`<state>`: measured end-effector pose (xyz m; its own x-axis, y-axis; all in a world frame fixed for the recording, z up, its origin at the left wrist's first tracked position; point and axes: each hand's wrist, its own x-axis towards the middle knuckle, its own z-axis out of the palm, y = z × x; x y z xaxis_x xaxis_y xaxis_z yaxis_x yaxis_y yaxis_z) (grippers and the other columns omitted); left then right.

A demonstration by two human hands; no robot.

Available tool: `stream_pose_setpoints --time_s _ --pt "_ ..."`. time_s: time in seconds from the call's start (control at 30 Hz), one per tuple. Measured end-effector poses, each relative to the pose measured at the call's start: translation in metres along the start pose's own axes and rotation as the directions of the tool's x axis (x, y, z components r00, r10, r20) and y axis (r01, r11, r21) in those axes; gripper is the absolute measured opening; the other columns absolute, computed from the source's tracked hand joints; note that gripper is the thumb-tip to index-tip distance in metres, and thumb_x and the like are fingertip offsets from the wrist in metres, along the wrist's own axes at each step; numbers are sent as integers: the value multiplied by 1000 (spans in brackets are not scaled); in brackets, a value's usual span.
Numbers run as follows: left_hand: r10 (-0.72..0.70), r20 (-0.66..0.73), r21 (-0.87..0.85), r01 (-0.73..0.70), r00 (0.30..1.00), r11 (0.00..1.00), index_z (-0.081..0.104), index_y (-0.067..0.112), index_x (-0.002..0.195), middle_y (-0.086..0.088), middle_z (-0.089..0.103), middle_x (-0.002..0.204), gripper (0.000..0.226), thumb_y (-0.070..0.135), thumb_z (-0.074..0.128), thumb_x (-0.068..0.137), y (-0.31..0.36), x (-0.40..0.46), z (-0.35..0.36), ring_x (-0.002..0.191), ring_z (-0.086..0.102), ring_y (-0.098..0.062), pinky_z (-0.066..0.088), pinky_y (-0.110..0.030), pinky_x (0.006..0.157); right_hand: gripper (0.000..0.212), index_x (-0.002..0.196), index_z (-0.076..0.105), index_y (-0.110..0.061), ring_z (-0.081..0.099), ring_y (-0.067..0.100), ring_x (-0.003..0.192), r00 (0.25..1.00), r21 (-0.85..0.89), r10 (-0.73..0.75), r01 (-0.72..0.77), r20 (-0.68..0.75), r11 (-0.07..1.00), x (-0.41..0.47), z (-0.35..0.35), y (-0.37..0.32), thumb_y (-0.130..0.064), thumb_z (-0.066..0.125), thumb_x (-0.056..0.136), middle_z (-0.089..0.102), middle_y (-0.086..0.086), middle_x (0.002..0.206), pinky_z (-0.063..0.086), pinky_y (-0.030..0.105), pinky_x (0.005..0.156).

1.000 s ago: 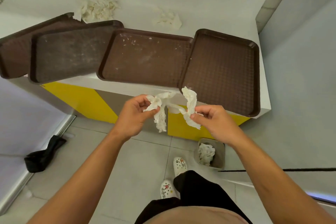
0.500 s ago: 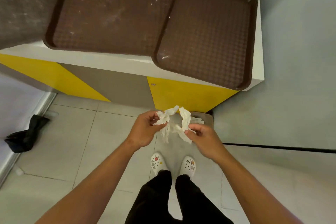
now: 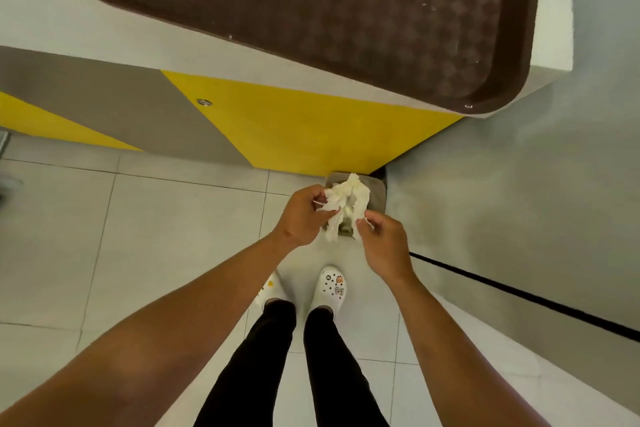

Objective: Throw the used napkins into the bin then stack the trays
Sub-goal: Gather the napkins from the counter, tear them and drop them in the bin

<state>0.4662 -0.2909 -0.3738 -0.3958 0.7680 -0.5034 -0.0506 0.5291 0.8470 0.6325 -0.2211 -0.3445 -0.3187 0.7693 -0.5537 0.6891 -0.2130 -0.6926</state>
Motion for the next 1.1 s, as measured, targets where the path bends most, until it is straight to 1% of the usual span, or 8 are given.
stream_pose_setpoints --time_s 0.2,0.33,0.43,0.57,0.7,0.8,1.0,1.1 --pt "-53 35 52 51 998 997 64 11 94 0 56 75 20 0 74 81 -51 64 45 70 51 -10 46 -33 72 26 73 56 -23 49 13 62 989 -51 78 -85 -129 995 63 20 52 -14 53 97 55 -7 66 39 27 57" --pt "-111 117 71 103 987 992 57 6 131 -10 62 107 49 1 72 85 -66 88 58 88 58 -12 47 -17 73 31 127 63 -16 60 18 105 982 -44 166 -170 -89 984 82 30 67 -13 49 100 64 -3 116 47 29 87" --pt "-127 121 220 98 985 971 48 13 141 -8 57 135 55 12 68 90 -72 94 51 112 58 -22 50 -31 93 38 138 54 -11 61 23 114 981 -86 192 -194 -31 977 85 34 70 -17 51 100 63 2 128 42 27 85" --pt "-125 102 179 105 987 978 55 6 129 -2 57 106 34 3 61 95 -61 78 28 90 55 -19 50 -14 75 38 136 58 -12 58 22 124 968 -32 245 -243 56 969 71 27 59 -16 56 99 61 4 135 43 26 93" --pt "-63 102 145 48 993 988 64 7 113 0 62 95 22 1 65 92 -33 43 -9 83 59 -10 51 -32 87 29 121 61 4 60 32 120 971 -109 159 -141 180 984 48 14 23 -13 58 97 64 21 127 48 42 100" --pt "-4 112 202 -19 994 979 66 6 111 -2 64 102 17 6 65 94 3 5 -43 81 59 1 46 -12 75 33 128 63 -10 62 24 118 948 -157 104 -58 300 986 22 3 -21 -21 62 96 67 9 124 49 36 98" --pt "113 44 136 -118 993 984 67 23 109 7 67 106 14 20 66 95 95 -80 -126 88 66 -7 52 -16 79 30 123 59 -34 64 14 103 870 -238 -62 201 489 950 -42 -15 -136 -39 65 94 64 -8 119 46 22 73" --pt "164 -34 119 -159 986 980 67 25 108 9 67 109 14 20 67 94 133 -121 -169 89 68 -8 55 -21 82 44 134 56 -33 63 1 102 821 -285 -113 319 560 904 -84 -26 -200 -45 66 93 61 -14 121 50 20 80"
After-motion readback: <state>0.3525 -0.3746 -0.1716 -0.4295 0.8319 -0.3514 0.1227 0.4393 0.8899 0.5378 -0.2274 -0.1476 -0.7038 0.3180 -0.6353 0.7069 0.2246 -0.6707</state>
